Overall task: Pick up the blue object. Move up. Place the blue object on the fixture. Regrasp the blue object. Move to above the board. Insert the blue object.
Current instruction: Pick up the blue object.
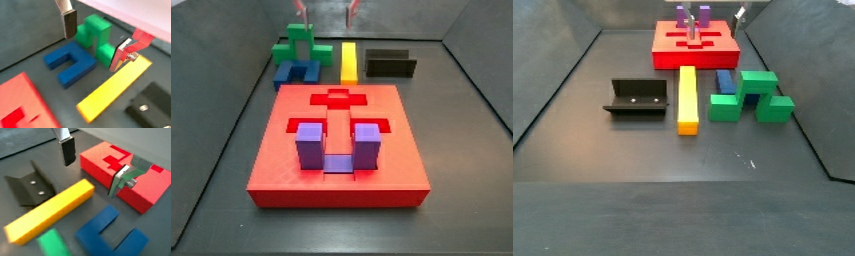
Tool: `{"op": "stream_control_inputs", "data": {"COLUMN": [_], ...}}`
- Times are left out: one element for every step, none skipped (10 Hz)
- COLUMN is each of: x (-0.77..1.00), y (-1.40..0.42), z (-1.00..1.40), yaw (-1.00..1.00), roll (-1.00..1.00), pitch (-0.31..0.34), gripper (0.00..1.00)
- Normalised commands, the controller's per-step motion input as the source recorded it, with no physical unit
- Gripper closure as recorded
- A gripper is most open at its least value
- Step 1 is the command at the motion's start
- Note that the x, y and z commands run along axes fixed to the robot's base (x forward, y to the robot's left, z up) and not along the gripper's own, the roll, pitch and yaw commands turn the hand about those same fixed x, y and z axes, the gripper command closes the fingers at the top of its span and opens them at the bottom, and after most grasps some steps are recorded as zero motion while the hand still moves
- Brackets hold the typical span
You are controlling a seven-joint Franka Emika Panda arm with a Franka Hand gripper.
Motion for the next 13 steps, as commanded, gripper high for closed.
{"op": "stream_control_inputs", "data": {"x": [0.00, -0.02, -0.11, -0.16, -0.19, -0.18, -0.19, -0.19, -0.09, -0.10, -0.10, -0.10, -0.08], "y": [-0.25, -0.20, -0.08, -0.05, -0.05, -0.01, 0.00, 0.00, 0.00, 0.00, 0.00, 0.00, 0.00], "z": [-0.32, -0.40, -0.47, -0.43, -0.33, -0.29, -0.26, -0.27, -0.25, -0.29, -0.29, -0.26, -0.26], "yaw": [0.01, 0.00, 0.00, -0.05, -0.05, -0.03, -0.03, -0.04, -0.10, -0.11, -0.10, -0.09, -0.09], "roll": [0.00, 0.00, 0.00, 0.00, 0.00, 0.00, 0.00, 0.00, 0.05, 0.09, 0.11, 0.09, 0.12], "pitch": [-0.099, -0.119, -0.136, -0.119, -0.107, -0.084, -0.071, -0.073, -0.041, -0.023, 0.000, 0.000, 0.000], "gripper": [0.00, 0.00, 0.00, 0.00, 0.00, 0.00, 0.00, 0.00, 0.00, 0.00, 0.00, 0.00, 0.00]}}
